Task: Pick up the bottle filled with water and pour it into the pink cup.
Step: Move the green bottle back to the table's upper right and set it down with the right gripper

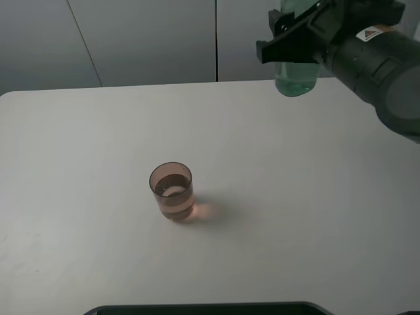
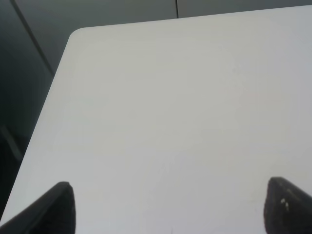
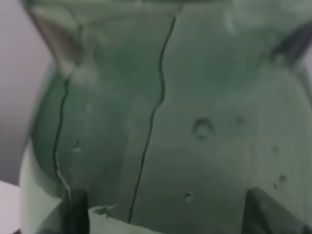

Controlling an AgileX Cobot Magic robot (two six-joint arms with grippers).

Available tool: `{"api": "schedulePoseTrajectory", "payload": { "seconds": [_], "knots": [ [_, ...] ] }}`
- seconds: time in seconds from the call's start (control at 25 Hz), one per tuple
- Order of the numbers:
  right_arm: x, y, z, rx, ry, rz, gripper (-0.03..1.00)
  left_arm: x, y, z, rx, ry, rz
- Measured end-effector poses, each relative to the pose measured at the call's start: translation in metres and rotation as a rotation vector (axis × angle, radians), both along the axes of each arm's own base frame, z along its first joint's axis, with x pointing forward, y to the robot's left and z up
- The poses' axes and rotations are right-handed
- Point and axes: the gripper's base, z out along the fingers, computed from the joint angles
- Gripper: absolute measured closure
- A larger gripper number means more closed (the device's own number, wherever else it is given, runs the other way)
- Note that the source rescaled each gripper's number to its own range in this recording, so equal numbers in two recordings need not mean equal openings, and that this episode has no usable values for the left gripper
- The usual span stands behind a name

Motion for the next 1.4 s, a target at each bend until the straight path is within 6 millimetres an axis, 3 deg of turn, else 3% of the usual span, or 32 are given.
{"api": "schedulePoseTrajectory", "payload": {
  "seconds": [0.28,0.56,0.68,0.84,1.16,1.4],
  "knots": [
    [0.035,-0.071,-0.003,0.162,0.057,-0.142,0.97,0.0,0.0,0.0,0.002,0.0,-0.001],
    [0.051,-0.151,-0.019,0.199,0.097,-0.357,0.97,0.0,0.0,0.0,0.004,0.0,-0.002],
    [0.054,-0.175,-0.031,0.195,0.119,-0.439,0.97,0.0,0.0,0.0,0.004,0.0,-0.002],
    [0.072,-0.181,-0.047,0.182,0.143,-0.45,0.97,0.0,0.0,0.0,0.002,0.0,-0.003],
    [0.132,-0.18,-0.085,0.116,0.2,-0.372,0.97,0.0,0.0,0.0,0.002,0.0,-0.003],
    [0.154,-0.178,-0.116,0.033,0.248,-0.311,0.97,0.0,0.0,0.0,0.002,0.0,-0.003]
  ]
}}
